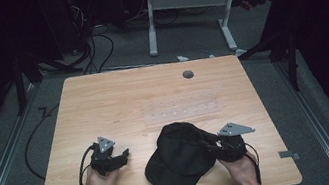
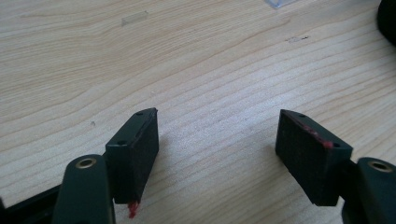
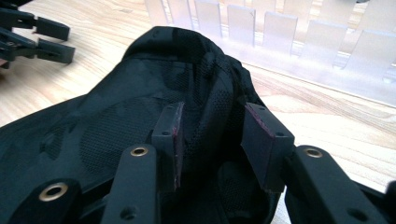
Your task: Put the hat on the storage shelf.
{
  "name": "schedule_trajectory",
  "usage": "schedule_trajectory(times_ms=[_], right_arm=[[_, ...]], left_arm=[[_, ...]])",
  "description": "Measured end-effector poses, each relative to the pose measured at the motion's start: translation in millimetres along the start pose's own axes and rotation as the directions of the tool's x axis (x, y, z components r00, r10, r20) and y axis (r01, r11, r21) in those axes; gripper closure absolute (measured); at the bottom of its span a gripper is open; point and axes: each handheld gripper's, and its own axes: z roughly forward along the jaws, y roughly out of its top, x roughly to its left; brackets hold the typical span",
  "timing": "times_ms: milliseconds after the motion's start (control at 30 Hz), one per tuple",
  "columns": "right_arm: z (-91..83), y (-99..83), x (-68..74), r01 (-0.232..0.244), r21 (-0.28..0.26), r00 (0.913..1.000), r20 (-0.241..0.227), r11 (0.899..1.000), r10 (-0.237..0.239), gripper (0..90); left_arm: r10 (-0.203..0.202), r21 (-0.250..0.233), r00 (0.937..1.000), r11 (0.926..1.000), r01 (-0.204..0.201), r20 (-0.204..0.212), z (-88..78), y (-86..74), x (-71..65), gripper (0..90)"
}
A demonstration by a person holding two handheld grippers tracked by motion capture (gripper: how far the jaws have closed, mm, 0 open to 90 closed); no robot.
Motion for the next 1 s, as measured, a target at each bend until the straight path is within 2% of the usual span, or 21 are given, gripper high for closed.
schedule_trajectory(times_ms=[333, 667, 800, 900, 1000], right_arm=[[12.8, 3.2, -1.6, -0.021, 0.004, 0.9993, 0.030, 1.000, 0.021, 54.9], [29.5, 4.6, -5.1, -0.061, 0.008, 0.9979, 0.024, 0.998, 0.060, 54.4], [36.1, 4.0, -2.9, -0.020, 0.034, 0.9988, 0.045, 0.999, 0.018, 57.1], [36.8, 4.5, -4.0, -0.032, 0.038, 0.9989, 0.037, 0.999, 0.030, 59.4], [37.4, 5.0, -4.6, -0.047, 0.048, 0.9987, 0.024, 0.998, 0.046, 66.6]], left_arm=[[0.000, 0.000, 1.0000, 1.0000, 0.000, 0.000, 0.0, 0.0, 0.0, 30.6], [-0.004, -0.001, 1.0000, 1.0000, 0.004, -0.001, -0.1, 0.2, 0.2, 30.5], [-0.003, -0.001, 1.0000, 1.0000, 0.003, -0.002, 0.0, 0.1, 0.1, 30.4], [-0.003, -0.001, 1.0000, 1.0000, 0.003, -0.001, 0.0, 0.1, 0.1, 30.4], [-0.002, -0.001, 1.0000, 1.0000, 0.002, -0.001, 0.0, 0.1, 0.1, 30.3]])
